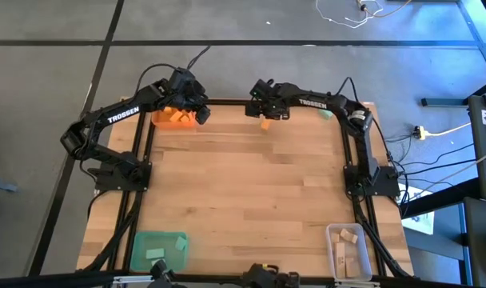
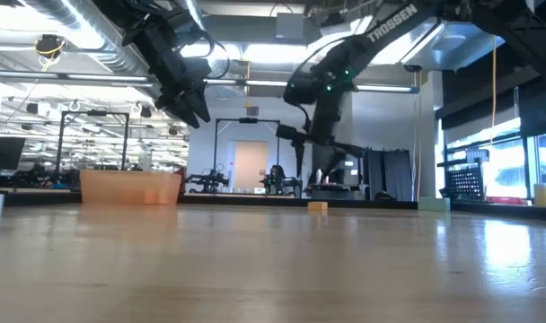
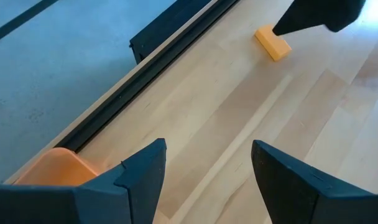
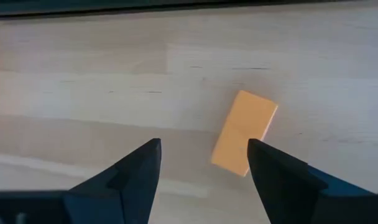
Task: Sort & place blocks by color
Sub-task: Put the orange block into the orange bin, then put the blue block into the blue bin
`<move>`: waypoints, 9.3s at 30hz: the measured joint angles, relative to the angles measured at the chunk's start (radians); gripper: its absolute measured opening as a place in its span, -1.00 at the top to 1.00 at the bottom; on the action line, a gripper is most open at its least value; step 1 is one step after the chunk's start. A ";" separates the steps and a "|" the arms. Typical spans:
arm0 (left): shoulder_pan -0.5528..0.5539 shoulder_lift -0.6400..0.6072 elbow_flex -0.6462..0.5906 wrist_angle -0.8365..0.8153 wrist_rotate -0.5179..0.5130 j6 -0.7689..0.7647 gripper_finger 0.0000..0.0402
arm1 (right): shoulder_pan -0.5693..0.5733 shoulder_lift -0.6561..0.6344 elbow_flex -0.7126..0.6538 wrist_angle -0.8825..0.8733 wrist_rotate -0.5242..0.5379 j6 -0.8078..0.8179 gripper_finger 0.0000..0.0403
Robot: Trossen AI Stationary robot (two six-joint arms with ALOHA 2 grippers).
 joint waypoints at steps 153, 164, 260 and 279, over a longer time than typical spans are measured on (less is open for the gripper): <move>-0.322 0.066 0.002 0.332 0.092 1.170 0.76 | -0.010 0.098 0.484 -0.178 -1.016 -1.070 0.11; -0.205 0.064 -0.001 0.242 -0.110 0.904 0.76 | -0.142 0.091 0.486 -0.188 -0.917 -1.031 -0.05; 0.111 -0.129 0.001 -0.288 -0.447 -0.050 0.31 | -0.630 0.007 -0.006 -0.523 -0.049 -0.419 -0.06; 0.111 -0.129 0.001 -0.288 -0.446 -0.027 0.31 | -0.710 0.005 -0.094 -0.393 -0.196 -0.372 -0.06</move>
